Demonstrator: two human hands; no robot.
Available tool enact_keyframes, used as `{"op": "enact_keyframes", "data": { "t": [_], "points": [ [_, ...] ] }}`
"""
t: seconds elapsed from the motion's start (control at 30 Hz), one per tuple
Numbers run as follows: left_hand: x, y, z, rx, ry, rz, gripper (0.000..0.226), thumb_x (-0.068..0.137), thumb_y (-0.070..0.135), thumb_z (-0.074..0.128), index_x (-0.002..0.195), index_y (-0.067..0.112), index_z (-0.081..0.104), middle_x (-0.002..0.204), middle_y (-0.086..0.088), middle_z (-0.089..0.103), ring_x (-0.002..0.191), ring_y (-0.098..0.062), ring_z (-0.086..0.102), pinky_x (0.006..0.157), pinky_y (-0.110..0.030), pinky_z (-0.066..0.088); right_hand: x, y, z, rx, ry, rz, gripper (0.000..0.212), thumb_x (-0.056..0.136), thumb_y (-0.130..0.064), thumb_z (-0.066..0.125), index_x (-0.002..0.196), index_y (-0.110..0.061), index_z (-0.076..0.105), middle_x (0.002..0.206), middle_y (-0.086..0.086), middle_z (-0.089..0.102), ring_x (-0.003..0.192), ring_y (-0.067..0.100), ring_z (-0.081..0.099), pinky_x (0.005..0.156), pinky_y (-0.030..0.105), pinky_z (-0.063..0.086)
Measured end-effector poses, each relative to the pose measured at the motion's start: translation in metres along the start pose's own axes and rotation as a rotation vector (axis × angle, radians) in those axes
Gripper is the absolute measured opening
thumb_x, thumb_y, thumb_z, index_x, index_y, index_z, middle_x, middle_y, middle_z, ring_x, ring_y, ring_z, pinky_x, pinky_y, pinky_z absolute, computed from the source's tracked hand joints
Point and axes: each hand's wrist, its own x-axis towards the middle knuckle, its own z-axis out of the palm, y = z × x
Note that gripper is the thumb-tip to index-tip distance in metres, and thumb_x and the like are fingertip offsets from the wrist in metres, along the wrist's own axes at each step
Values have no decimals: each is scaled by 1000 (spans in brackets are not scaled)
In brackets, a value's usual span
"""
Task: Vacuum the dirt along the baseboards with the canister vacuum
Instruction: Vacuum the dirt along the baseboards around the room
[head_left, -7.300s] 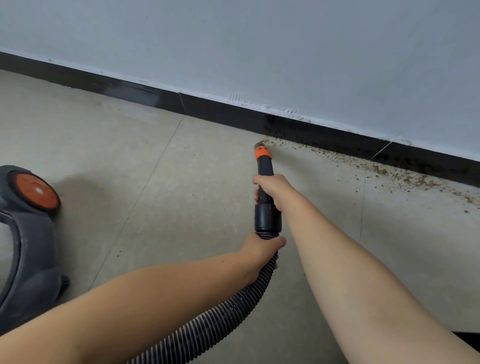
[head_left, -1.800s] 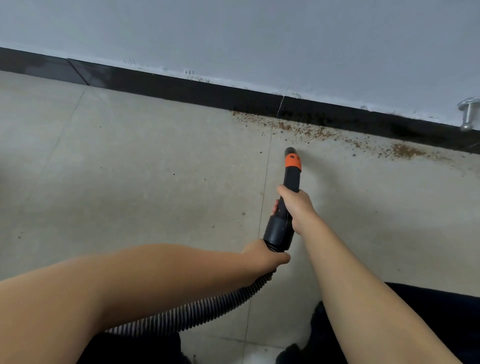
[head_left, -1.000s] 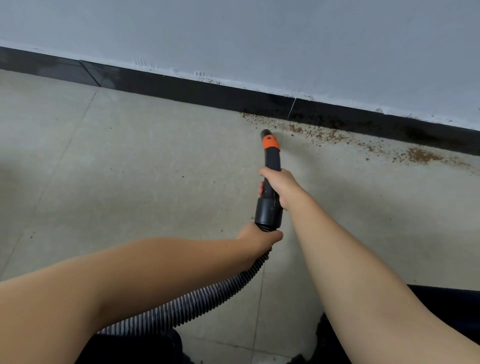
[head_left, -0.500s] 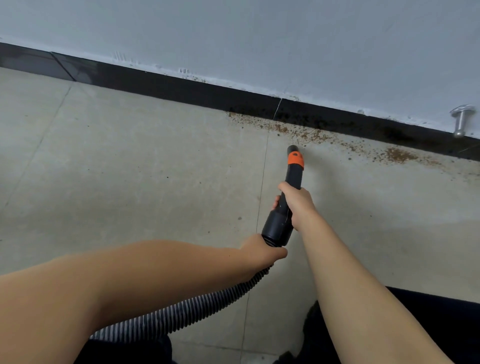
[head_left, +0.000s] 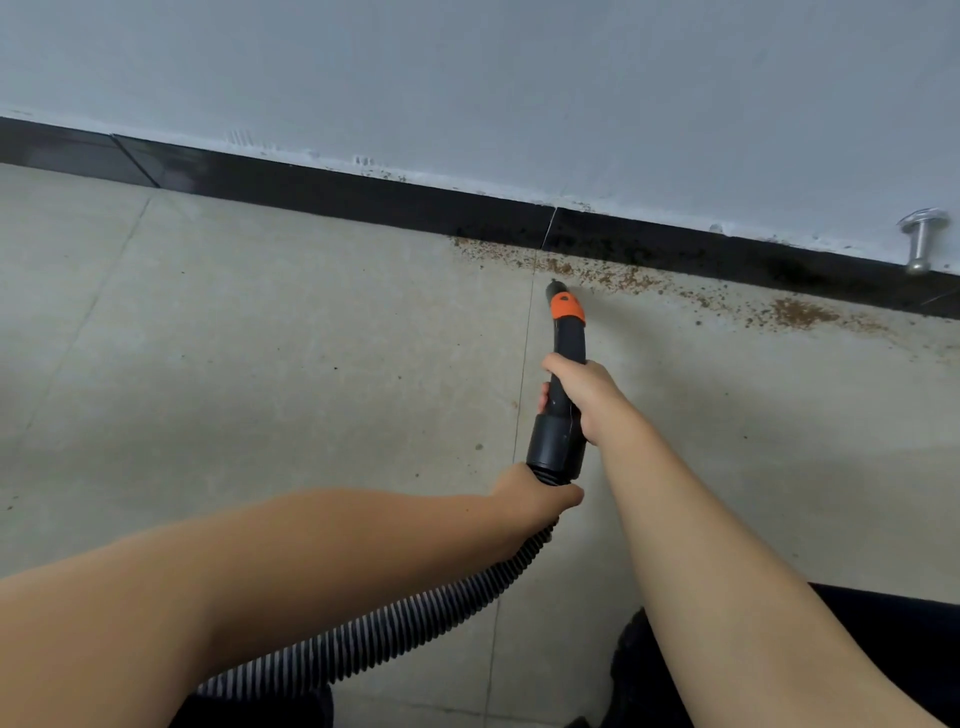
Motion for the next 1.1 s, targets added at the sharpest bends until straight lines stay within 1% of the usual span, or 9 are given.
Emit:
{"op": "enact_keyframes", "data": {
  "t": [0.13,0.27,0.33,0.47,0.67,0.73,0.87,1.0,1.1],
  "points": [
    [3,5,5,91,-24,7,29,79,19,66,104,10,54,69,-5,52,52,-16,49,51,-23,45,4,4,-20,84,103,8,15,83,-10,59,94,-9,48,55,5,53,41,18,50,49,28,49],
    [8,20,8,176,-50,24,23,80,21,67,96,13,52,68,-4,52,51,-14,49,45,-19,42,9,1,-37,143,173,-3,13,84,-11,58,91,-9,48,57,6,52,40,18,49,49,27,49],
    [11,25,9,157,-33,20,22,80,20,67,96,14,52,69,-4,52,51,-15,49,46,-19,43,13,-6,-34,140,143,-1,13,84,-10,58,91,-9,48,58,6,52,40,18,49,48,27,49],
    [10,21,5,32,30,3,29,81,15,65,106,7,53,69,-6,50,55,-18,48,58,-28,46,16,-14,-9,40,13,4,13,84,-9,59,92,-8,50,57,7,53,38,18,50,45,27,49],
    [4,5,-13,-52,107,1,18,81,15,63,91,10,49,65,-6,49,52,-19,46,58,-28,44,12,-11,30,-97,-114,-25,11,85,-9,58,90,-8,48,54,7,53,39,20,49,47,28,49],
    [6,6,-19,-46,122,10,20,80,15,64,94,9,52,66,-6,50,54,-19,48,59,-30,46,12,-13,34,-80,-114,-32,11,85,-9,58,91,-7,48,56,8,52,40,20,49,48,28,49],
    [11,12,-17,21,71,9,32,79,17,66,108,7,54,71,-6,52,59,-20,50,60,-29,48,14,-13,16,21,-8,-27,12,85,-9,57,91,-8,47,60,9,52,42,20,48,49,29,48],
    [18,22,-2,123,-15,4,20,80,19,66,94,14,53,70,-6,52,54,-17,49,53,-24,45,18,-9,-16,87,123,-22,10,84,-9,56,87,-11,46,61,7,52,43,19,49,46,25,48],
    [24,31,4,164,-29,19,21,80,21,66,94,15,52,70,-5,52,54,-16,49,52,-24,44,24,-13,-30,108,181,-31,10,84,-11,56,90,-10,47,61,6,52,44,19,49,45,24,48]
  ]
}}
